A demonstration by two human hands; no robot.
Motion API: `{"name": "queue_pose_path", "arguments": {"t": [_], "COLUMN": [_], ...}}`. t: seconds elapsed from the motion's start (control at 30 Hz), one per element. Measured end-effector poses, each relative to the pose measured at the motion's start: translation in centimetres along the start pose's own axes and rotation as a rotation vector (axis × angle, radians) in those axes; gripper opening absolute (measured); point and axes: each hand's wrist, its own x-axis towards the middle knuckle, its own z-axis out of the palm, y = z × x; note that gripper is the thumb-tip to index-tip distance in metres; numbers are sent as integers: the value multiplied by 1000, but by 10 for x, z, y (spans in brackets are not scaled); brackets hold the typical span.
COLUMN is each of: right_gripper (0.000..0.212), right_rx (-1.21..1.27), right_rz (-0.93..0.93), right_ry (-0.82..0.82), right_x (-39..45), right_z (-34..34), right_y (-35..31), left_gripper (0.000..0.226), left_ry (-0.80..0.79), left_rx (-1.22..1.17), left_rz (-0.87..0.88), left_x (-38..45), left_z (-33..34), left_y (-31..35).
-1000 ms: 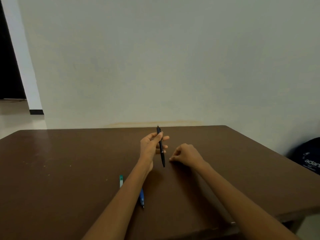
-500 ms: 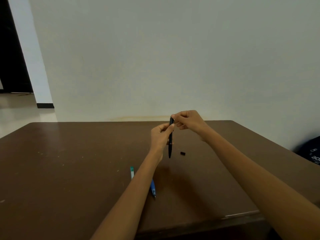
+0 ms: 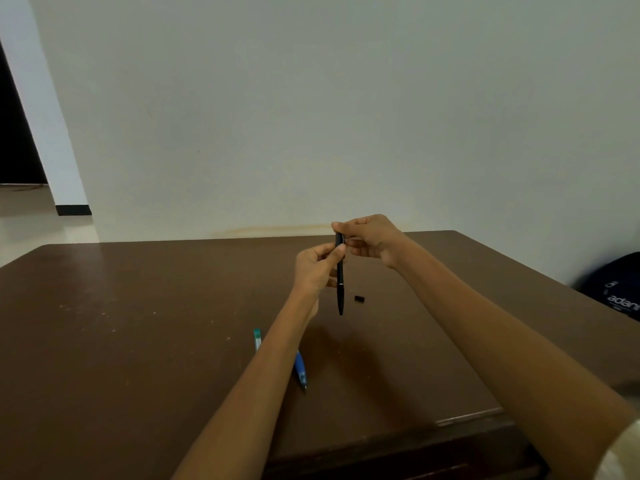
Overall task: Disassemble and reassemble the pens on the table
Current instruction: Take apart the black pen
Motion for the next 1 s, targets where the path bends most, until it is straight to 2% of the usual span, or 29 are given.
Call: {"name": "queue_pose_path", "arguments": {"t": [0.1, 0.23, 0.3, 0.4, 0.53, 0.77, 1.0], "right_gripper": [20, 30, 28, 15, 23, 18, 24], "right_rx": [48, 130, 153, 118, -10, -20, 32], "right_rz": [39, 85, 102, 106, 44, -34, 34], "right_ry": [19, 51, 67, 49, 34, 128, 76], "right_x": [-2, -5, -6, -7, -9, -11, -11], "right_z": [-1, -2, -1, -2, -8, -13, -11], "right_y": [3, 9, 13, 18, 25, 28, 37], "left_gripper": [13, 7, 8, 15, 15, 10, 16], "left_ry": [-32, -93, -123, -156, -195, -225, -239], "left_rx": [5, 17, 37, 68, 117, 126, 180], "left_rz": [-16, -44, -56, -96, -129, -143, -153], "left_x": [-1, -3, -3, -3, -3, -2, -2], "left_z": [-2, -3, -4, -7, -7, -5, -6], "left_y": [0, 1, 1, 0, -3, -2, -3]}}
